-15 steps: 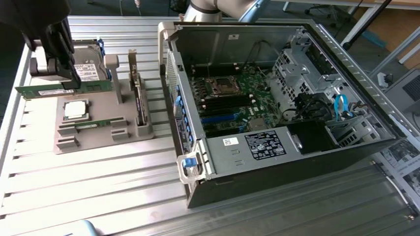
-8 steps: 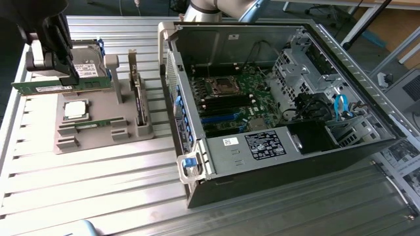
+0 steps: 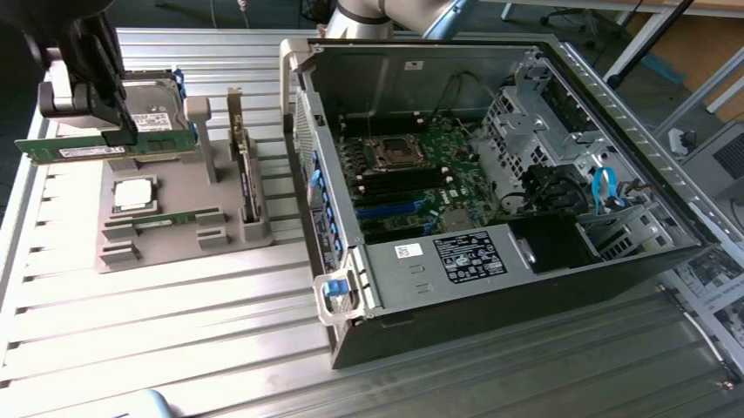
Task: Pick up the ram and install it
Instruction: 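Pick up the ram and move it above insertion slot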
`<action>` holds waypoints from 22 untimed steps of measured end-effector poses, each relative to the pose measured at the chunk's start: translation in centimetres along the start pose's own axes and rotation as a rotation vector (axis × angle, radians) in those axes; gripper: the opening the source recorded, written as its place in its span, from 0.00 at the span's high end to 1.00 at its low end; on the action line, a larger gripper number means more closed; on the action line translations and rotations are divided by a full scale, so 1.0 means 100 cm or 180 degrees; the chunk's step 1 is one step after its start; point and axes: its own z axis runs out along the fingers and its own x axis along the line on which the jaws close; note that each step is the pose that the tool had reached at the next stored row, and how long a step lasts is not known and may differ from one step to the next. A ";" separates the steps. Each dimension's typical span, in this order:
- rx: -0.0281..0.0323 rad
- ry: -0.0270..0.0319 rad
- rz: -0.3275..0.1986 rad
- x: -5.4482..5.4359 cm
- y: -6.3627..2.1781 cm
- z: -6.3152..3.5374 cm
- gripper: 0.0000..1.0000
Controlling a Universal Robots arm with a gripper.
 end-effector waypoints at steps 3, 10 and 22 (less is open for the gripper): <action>0.0000 0.0000 0.0000 0.000 0.0000 -0.0025 0.88; 0.0000 0.0000 0.0000 0.000 -0.0001 -0.0098 0.88; 0.0000 0.0000 0.0000 0.001 -0.0004 -0.0247 0.88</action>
